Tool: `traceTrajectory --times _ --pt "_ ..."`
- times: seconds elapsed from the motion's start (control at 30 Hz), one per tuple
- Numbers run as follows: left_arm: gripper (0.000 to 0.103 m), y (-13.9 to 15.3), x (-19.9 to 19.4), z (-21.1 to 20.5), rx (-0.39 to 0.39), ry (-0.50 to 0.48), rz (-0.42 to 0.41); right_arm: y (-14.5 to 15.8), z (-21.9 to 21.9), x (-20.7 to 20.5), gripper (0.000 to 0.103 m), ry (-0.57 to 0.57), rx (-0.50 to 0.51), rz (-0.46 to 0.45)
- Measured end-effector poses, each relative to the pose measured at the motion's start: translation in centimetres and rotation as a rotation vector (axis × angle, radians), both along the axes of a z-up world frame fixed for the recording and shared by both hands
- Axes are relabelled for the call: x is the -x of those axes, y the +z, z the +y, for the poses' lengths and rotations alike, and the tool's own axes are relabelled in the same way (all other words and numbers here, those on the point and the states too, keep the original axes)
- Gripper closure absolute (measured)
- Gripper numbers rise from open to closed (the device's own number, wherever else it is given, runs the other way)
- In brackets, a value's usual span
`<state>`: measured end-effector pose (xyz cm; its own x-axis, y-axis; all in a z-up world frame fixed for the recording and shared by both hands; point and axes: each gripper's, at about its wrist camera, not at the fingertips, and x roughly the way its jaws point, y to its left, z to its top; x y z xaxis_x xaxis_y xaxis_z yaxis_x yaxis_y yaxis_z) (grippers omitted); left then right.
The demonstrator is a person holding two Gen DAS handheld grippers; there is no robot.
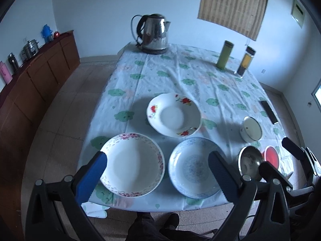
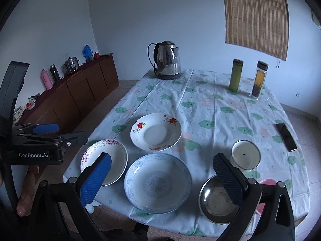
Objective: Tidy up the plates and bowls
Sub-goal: 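Move both grippers toward the rim of the pink-floral plate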
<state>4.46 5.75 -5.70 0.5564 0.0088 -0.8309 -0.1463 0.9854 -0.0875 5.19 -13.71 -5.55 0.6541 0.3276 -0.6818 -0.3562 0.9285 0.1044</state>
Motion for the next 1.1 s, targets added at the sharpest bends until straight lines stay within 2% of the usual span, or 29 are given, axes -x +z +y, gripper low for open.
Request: traceTrajectory --times 0.3,0.47,0.63,0.77,0.9,0.97,1.1 --pt "0.001 -4.2 -0.6 5.1 0.012 0.116 0.113 -3.7 3.8 -3.1 0.001 0.085 0.020 0.122" --pt "0.001 -7.3 -0.6 7.7 0.032 0.174 0.185 -6.4 6.1 -4.6 0.010 0.137 0.042 0.202" --pt "0.001 -10.2 -0.8 9.8 0.046 0.214 0.239 -8.8 8.6 -5.9 0.012 0.187 0.080 0.247" --pt "0.007 -12.8 -1.4 11.5 0.087 0.243 0.300 -10.9 10.6 -7.0 0.029 0.229 0.104 0.294" --pt "0.017 -14.7 -1.8 12.2 0.116 0.251 0.338 -13.0 12.2 -8.2 0.037 0.256 0.128 0.340" --pt "0.026 -15.4 -2.1 12.4 0.132 0.246 0.355 -13.9 12.8 -8.7 0.046 0.265 0.139 0.357" --pt "0.033 -16.4 -2.4 12.4 0.149 0.236 0.383 -15.0 13.9 -9.4 0.054 0.281 0.145 0.388"
